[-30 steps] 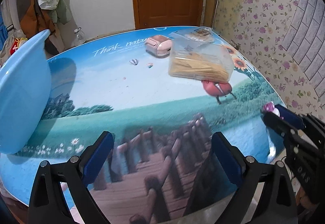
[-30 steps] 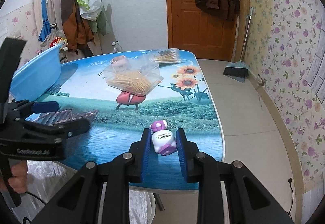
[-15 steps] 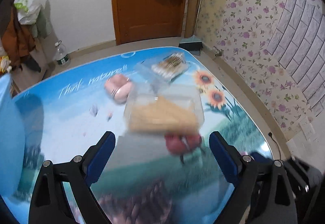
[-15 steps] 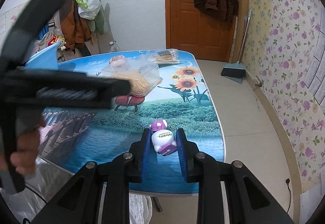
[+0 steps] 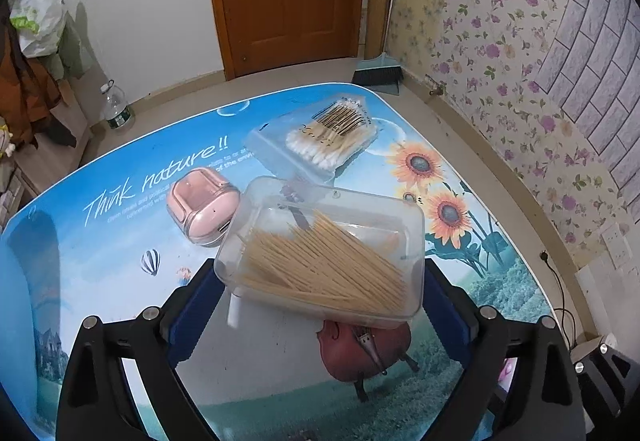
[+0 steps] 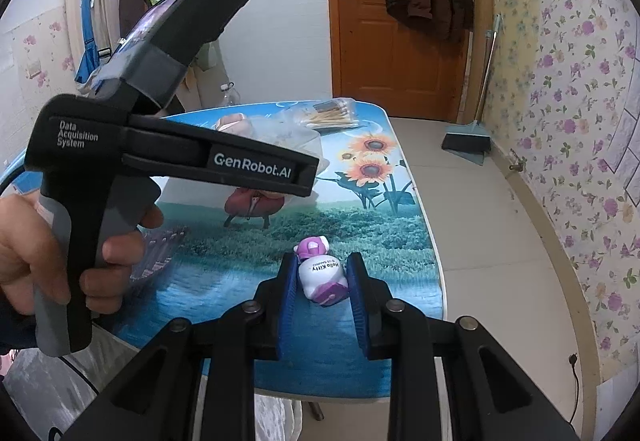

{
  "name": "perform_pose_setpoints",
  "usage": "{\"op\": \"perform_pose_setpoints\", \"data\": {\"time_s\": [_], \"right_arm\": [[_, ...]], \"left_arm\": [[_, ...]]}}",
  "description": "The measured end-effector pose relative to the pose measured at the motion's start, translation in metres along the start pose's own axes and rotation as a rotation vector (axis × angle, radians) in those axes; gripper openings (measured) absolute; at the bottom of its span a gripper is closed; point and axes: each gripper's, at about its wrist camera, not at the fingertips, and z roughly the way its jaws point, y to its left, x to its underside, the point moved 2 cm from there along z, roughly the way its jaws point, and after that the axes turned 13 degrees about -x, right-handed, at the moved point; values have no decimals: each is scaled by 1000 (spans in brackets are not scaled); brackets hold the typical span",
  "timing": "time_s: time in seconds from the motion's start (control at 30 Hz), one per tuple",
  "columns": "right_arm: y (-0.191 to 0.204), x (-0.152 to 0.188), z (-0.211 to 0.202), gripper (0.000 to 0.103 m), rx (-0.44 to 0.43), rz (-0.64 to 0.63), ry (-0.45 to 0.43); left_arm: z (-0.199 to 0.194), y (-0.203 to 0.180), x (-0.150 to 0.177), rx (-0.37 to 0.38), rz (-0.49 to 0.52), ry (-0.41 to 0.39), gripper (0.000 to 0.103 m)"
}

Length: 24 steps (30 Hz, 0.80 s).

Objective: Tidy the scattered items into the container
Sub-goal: 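Lift the toothpick box with the left gripper and turn toward the basin, then carry toothpick box toward basin with left gripper while right gripper opens on bottle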

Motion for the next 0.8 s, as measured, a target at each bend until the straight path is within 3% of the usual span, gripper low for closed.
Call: {"op": "perform_pose_setpoints", "data": {"time_s": [0.37,0.8], "right_arm": [[1,1,0,26,-2,1,2],[4,2,-1,26,15,-1,6]], "left_arm": [[-8,3,13,11,32,-15,94],[-41,36,61,-6,31,-11,94]]}}
